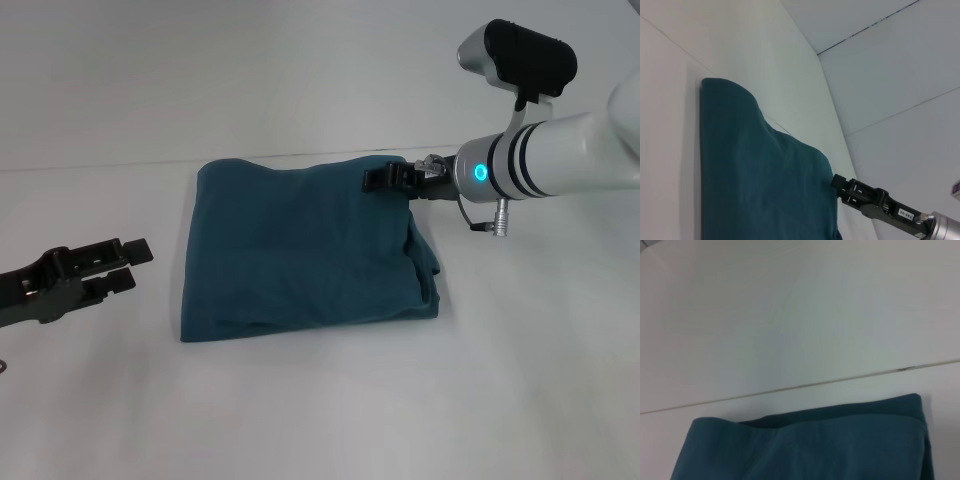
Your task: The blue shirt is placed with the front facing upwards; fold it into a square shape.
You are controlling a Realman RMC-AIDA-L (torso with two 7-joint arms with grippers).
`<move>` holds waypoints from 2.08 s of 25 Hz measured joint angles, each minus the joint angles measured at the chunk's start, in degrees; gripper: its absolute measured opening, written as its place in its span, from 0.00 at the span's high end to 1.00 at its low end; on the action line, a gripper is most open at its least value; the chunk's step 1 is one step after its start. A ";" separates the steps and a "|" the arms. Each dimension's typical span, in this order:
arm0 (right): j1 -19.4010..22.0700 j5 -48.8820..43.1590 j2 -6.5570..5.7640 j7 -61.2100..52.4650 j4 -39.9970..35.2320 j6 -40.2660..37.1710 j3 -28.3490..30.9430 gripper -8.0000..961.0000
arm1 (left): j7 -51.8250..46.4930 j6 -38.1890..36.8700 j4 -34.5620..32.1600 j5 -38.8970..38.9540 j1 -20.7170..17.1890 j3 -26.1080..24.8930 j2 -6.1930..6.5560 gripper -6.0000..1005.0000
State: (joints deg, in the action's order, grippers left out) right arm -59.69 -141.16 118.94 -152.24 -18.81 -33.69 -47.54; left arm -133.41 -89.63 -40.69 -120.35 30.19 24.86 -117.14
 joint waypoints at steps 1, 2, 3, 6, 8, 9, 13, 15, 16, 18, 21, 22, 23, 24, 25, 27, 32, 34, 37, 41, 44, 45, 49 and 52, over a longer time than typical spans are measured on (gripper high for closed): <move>0.03 0.20 0.02 0.09 -0.04 0.01 0.00 0.16 | 0.00 0.04 0.00 -0.02 0.00 0.02 0.00 0.33; 0.05 0.50 0.04 0.23 -0.09 0.02 0.00 0.16 | 0.00 0.07 0.00 -0.06 0.01 0.04 -0.01 0.33; 0.07 0.71 0.05 0.28 -0.10 0.06 0.00 0.21 | 0.00 0.09 0.00 -0.13 0.01 0.07 -0.02 0.33; 0.16 1.01 0.06 0.32 -0.15 0.15 0.00 0.35 | 0.03 0.13 0.05 -0.26 0.03 0.11 -0.02 0.33; 0.29 1.03 0.06 0.32 -0.21 0.16 0.00 0.44 | 0.04 0.13 0.07 -0.26 0.04 0.11 -0.02 0.33; 0.35 1.04 0.04 0.33 -0.23 0.16 -0.01 0.49 | 0.05 0.13 0.08 -0.26 0.04 0.11 -0.02 0.33; 0.47 1.06 -0.05 0.35 -0.25 0.28 -0.27 0.65 | 0.06 0.13 0.14 -0.21 0.04 0.10 -0.02 0.33; 0.48 1.06 -0.07 0.36 -0.26 0.33 -0.31 0.70 | 0.07 0.13 0.22 -0.14 0.04 0.09 -0.02 0.33; 0.47 1.06 -0.07 0.36 -0.26 0.36 -0.34 0.72 | 0.07 0.13 0.28 -0.08 0.04 0.09 -0.02 0.33; 0.48 1.05 -0.08 0.36 -0.27 0.37 -0.36 0.77 | 0.08 0.12 0.36 -0.05 0.04 0.09 -0.02 0.33; 0.76 1.07 -0.21 0.36 -0.86 0.30 -0.26 0.83 | 0.09 0.12 0.49 -0.04 0.04 0.09 -0.02 0.33; 1.04 1.07 -0.20 0.31 -1.59 0.10 -0.25 0.86 | 0.11 0.13 0.60 -0.04 0.04 0.09 -0.02 0.33; 1.33 1.07 -0.16 0.23 -2.24 -0.11 -0.26 0.88 | 0.12 0.15 0.65 -0.04 0.04 0.10 -0.02 0.33; 1.64 1.07 -0.11 0.14 -3.12 -0.31 -0.28 0.90 | 0.14 0.16 0.68 -0.04 0.04 0.09 -0.02 0.33; 1.96 1.07 -0.04 0.09 -3.90 -0.51 -0.32 0.92 | 0.15 0.16 0.69 -0.04 0.04 0.10 -0.02 0.33; 2.31 1.07 0.05 0.17 -5.23 -0.77 -0.36 0.96 | 0.16 0.16 0.70 -0.04 0.04 0.09 -0.02 0.33; 2.29 0.98 -0.05 0.37 -5.56 -0.49 -0.42 0.96 | 0.17 0.17 0.80 -0.04 0.04 0.03 -0.02 0.33; 2.18 0.78 -0.04 0.43 -5.51 0.15 -0.53 0.96 | 0.18 0.16 0.92 -0.02 0.04 0.02 -0.02 0.33; 2.08 0.66 0.01 0.46 -5.06 1.42 -1.04 0.96 | 0.17 0.16 1.17 0.00 0.08 0.00 -0.02 0.33; 1.99 0.63 0.09 0.47 -4.90 3.12 -1.83 0.96 | 0.18 0.16 1.62 0.02 0.24 0.01 -0.07 0.33; 1.78 0.63 0.15 0.48 -4.88 3.47 -2.59 0.95 | 0.17 0.16 2.09 0.04 0.19 -0.01 -0.10 0.33; 1.73 0.63 0.18 0.49 -4.87 3.48 -2.89 0.95 | 0.17 0.16 2.13 0.04 0.17 -0.02 -0.10 0.33; 2.15 0.76 -0.34 -0.16 -4.80 2.87 -3.07 0.92 | 0.17 0.15 2.24 0.04 0.02 -0.20 -0.11 0.33; 3.64 2.48 -2.87 -0.68 -5.56 -2.71 -1.57 0.90 | 0.17 0.15 2.24 0.01 0.11 -0.13 0.00 0.33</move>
State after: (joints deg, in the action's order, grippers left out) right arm -56.05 -138.68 116.07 -152.92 -24.37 -36.40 -49.11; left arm -133.24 -89.48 -38.45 -120.35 30.31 24.73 -117.14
